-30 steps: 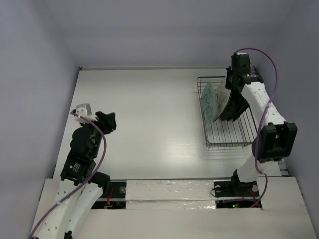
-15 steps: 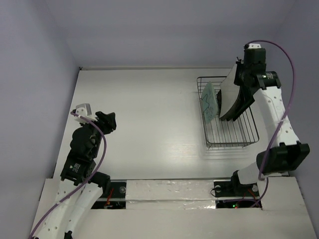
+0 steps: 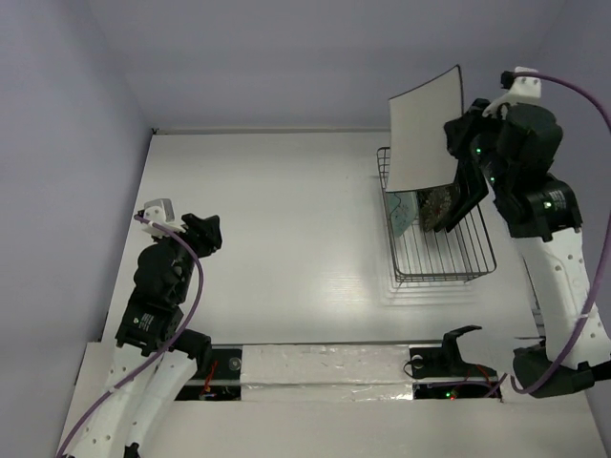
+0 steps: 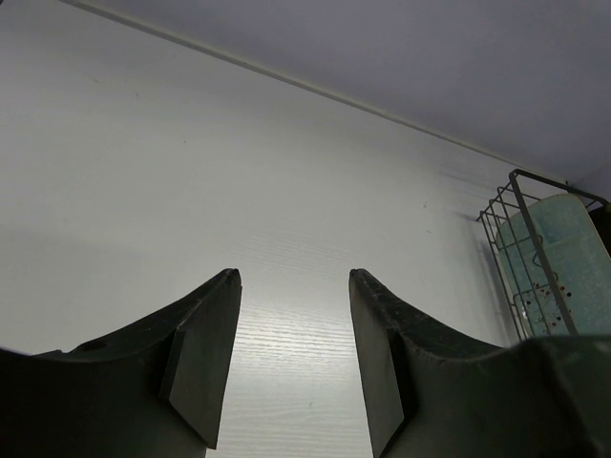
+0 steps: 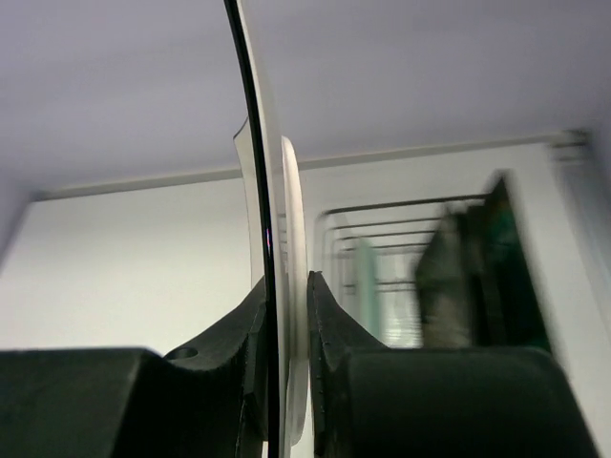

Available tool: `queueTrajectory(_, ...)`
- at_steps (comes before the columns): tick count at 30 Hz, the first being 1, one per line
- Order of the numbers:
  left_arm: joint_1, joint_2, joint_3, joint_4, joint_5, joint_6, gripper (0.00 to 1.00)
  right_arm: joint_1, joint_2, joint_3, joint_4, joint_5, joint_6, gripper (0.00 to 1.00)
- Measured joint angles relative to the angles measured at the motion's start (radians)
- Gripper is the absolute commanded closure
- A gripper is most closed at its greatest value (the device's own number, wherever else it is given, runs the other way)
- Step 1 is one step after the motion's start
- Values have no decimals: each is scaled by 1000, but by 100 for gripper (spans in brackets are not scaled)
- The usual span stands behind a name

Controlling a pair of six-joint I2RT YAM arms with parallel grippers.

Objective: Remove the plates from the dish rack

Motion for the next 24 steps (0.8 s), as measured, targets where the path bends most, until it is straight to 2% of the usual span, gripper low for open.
queueTrajectory(4, 2, -1, 0, 0, 0, 0, 54, 121, 36, -107, 158, -55, 115, 100)
queueTrajectory(8, 2, -2, 0, 0, 0, 0, 54, 271, 211, -127, 319, -114, 244, 100)
queueTrajectory(12, 2, -21, -3, 0, 0, 0, 54, 369, 411, -127, 473, -151, 365, 100)
queueTrajectory(17, 2, -40, -5, 0, 0, 0, 54, 433, 630, -108, 590, -140, 490, 100)
queueTrajectory(24, 2, -42, -5, 0, 0, -1, 54, 448, 961, 85, 640, -147, 618, 100)
